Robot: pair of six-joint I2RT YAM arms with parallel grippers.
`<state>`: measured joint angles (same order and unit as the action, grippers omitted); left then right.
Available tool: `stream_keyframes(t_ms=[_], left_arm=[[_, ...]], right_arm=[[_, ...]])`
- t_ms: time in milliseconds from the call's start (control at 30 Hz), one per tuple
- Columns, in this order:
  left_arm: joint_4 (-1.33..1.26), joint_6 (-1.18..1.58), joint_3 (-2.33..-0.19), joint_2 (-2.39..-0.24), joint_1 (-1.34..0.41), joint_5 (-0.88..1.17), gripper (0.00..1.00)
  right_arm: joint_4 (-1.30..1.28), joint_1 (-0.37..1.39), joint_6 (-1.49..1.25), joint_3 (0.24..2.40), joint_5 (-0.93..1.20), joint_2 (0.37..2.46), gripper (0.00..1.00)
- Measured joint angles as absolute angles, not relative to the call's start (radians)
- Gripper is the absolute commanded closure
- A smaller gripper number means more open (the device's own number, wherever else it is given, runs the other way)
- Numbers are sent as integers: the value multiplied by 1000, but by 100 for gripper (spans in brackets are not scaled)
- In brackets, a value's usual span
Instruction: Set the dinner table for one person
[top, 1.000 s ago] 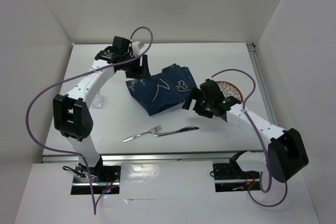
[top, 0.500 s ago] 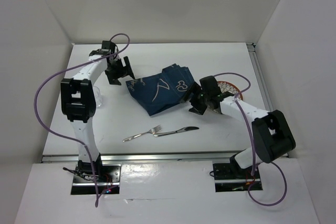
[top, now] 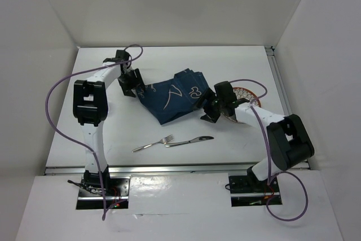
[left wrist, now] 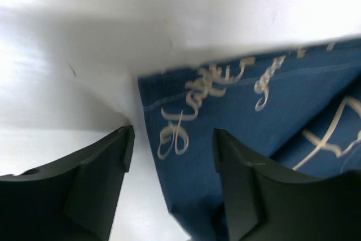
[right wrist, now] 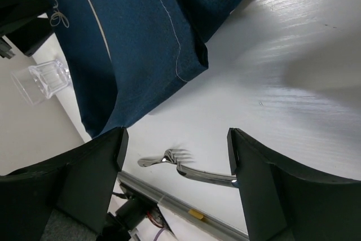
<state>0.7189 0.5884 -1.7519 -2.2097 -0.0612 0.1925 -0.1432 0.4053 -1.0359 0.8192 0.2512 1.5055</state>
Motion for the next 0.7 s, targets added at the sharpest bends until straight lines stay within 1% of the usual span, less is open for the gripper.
stream_keyframes(t_ms=[33,67,167,200,300,367,400,433,500,533,633,700], left_arm=[[719,589,-1764,-2217,-61,190,34],[713,590,-1775,-2224,-61,185,47],[694,603,-1794,-2246,-60,182,71],[692,606,-1794,-2247,-60,177,84],[686,608,-1794,-2251,-60,179,98],[683,607,-1794,-2251,-60,178,100],[683,608,-1794,-2251,-60,179,100],[683,608,-1794,-2251,-60,179,100],[682,607,-1794,-2251,-60,179,100],[682,607,-1794,-2251,-60,179,100],[681,607,-1794,-2251,-60,179,100],[681,607,-1794,-2250,-60,179,100]], right_arm=[[-141,405,-1039,820,252,1510,18],[-140,405,-1042,820,254,1513,22],[-138,405,-1051,834,254,1533,25],[-134,403,-1053,839,255,1541,25],[-120,398,-1063,856,255,1570,26],[-113,396,-1074,874,256,1602,30],[-110,395,-1079,885,257,1618,34],[-105,395,-1083,894,258,1635,42],[-102,395,-1095,913,260,1666,50],[-99,395,-1104,919,260,1677,68],[-93,395,-1116,922,264,1686,99],[-93,395,-1123,925,263,1685,100]])
